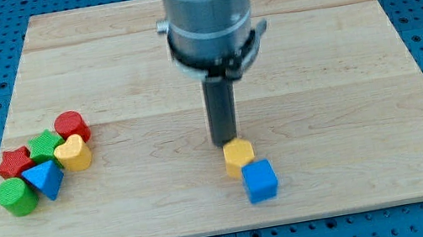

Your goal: Move your arm to the top left side of the board

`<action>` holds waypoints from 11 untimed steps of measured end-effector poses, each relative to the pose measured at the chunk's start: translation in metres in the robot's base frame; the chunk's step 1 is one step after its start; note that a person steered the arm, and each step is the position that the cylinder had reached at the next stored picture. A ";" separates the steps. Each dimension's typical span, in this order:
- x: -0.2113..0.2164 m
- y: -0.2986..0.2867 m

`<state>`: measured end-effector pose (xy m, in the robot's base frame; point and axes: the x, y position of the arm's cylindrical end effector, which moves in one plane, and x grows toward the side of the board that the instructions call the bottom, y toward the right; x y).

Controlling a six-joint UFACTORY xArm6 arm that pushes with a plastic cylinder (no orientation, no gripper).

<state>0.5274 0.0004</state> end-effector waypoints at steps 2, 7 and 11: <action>0.058 -0.017; 0.022 -0.305; -0.231 -0.230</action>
